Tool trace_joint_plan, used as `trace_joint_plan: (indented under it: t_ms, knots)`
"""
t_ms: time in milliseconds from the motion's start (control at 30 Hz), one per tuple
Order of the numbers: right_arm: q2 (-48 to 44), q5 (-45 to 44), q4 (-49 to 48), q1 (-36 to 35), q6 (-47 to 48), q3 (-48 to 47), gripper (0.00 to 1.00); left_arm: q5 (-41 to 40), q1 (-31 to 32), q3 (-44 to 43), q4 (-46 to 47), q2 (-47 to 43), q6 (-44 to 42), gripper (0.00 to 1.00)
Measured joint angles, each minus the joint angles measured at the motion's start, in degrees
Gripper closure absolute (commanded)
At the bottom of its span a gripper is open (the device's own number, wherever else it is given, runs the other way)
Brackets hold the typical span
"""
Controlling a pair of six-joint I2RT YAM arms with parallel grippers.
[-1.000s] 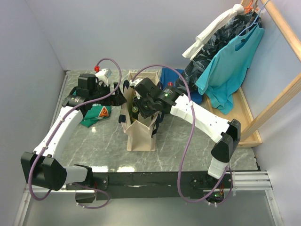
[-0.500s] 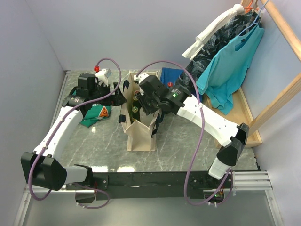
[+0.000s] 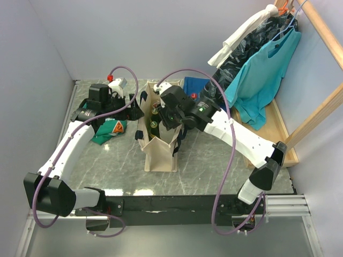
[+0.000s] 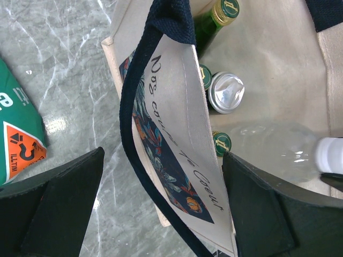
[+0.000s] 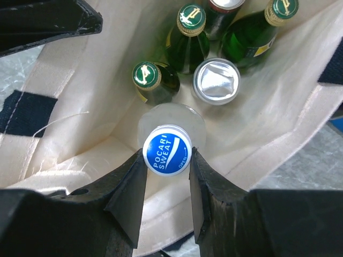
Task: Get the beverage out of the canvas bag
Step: Adjust the drink in the canvas bag.
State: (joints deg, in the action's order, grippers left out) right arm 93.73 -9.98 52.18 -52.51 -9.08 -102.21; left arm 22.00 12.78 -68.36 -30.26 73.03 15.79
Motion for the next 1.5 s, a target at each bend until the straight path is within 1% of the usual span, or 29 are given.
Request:
trace_joint_plan:
  t_ms: [367,667,733,767,867,900,933,1000,1033,1100,1200,1233,1500]
  knots:
    - [1.09,1.05,-5.18,0.00,-0.68,9.44,1.00,-0.09,0.00,0.00,0.00,-0.02,0.02,0.03]
    - [1.29,1.73,-5.42,0.00,-0.90,9.77,0.99,-0.33,0.00,0.00,0.00,0.00,0.02,0.03]
    - [1.33,1.90,-5.05,0.00,-1.11,9.66,0.93,-0.33,0.00,0.00,0.00,0.00,0.02,0.03]
    - [1.33,1.92,-4.94,0.00,-1.18,9.66,0.79,-0.33,0.00,0.00,0.00,-0.02,0.02,0.03]
    - [1.33,1.92,-4.55,0.00,-1.60,9.66,0.71,-0.28,0.00,0.00,0.00,-0.02,0.02,0.03]
    - [1.33,1.97,-4.48,0.00,-1.62,9.66,0.65,-0.26,0.00,0.00,0.00,-0.02,0.02,0.03]
    - [1.33,1.97,-4.42,0.00,-1.66,9.66,0.61,-0.24,-0.02,0.00,0.00,-0.02,0.02,0.03]
    - [1.33,1.97,-4.28,0.00,-1.79,9.64,0.60,-0.02,-0.02,0.00,0.02,-0.02,0.00,0.03]
    - [1.33,1.95,-4.17,0.00,-1.81,9.62,0.55,0.15,-0.02,0.00,0.00,-0.02,0.02,0.03]
    - [1.33,1.95,-3.98,0.00,-1.90,9.55,0.51,0.31,-0.02,0.00,0.00,0.00,0.00,0.03]
    - [1.33,1.75,-3.93,0.00,-1.84,8.50,0.40,0.66,-0.02,0.00,0.02,-0.02,0.00,0.03]
    - [1.33,1.64,-4.24,0.00,-1.86,7.89,0.38,0.70,-0.02,0.00,0.02,0.00,0.00,0.03]
    - [1.33,1.27,-5.49,0.00,-1.77,5.75,0.35,0.72,-0.07,0.00,0.00,-0.02,0.00,0.03]
